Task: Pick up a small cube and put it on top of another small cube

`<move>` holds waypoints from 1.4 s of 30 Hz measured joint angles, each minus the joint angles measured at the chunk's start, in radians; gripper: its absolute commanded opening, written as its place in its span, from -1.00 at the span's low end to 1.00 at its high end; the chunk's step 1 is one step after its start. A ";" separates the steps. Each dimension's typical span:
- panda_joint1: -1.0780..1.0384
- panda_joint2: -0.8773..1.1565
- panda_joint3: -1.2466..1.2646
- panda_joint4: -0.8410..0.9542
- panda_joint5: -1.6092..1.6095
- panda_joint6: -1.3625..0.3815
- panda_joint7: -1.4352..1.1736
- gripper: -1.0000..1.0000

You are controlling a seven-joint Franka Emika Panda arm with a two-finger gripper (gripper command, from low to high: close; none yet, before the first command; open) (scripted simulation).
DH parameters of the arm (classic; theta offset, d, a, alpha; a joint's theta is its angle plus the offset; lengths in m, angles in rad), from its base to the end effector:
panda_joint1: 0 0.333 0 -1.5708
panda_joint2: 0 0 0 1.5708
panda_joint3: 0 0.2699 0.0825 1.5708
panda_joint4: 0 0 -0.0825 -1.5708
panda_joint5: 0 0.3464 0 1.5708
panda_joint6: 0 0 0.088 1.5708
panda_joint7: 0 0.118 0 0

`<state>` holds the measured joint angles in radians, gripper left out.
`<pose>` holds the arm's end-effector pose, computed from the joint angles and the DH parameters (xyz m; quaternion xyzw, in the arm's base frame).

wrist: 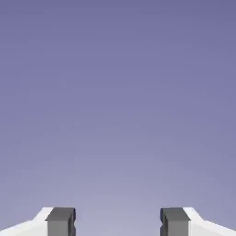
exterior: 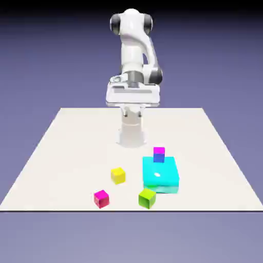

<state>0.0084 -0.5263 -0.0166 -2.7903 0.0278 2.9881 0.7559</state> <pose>0.3990 -0.0050 0.4198 -0.8630 0.3602 -0.3255 0.1397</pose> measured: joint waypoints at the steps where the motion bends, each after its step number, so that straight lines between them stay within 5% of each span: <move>1: -0.003 0.036 -0.014 0.016 0.023 -0.041 0.012 0.00; 22: -0.065 0.797 -0.303 0.359 0.508 -0.892 0.272 0.00; 27: -0.065 0.919 -0.246 0.337 0.625 -0.789 0.202 0.00; 28: -0.064 0.940 -0.234 0.332 0.646 -0.766 0.187 -1.00; 34: -0.070 0.798 -0.293 0.362 0.520 -0.911 0.281 -1.00; 42: -0.138 0.569 -0.003 0.299 0.517 -1.024 0.419 -1.00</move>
<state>-0.1294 0.0427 -0.0193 -2.4909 0.5447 1.9641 1.1752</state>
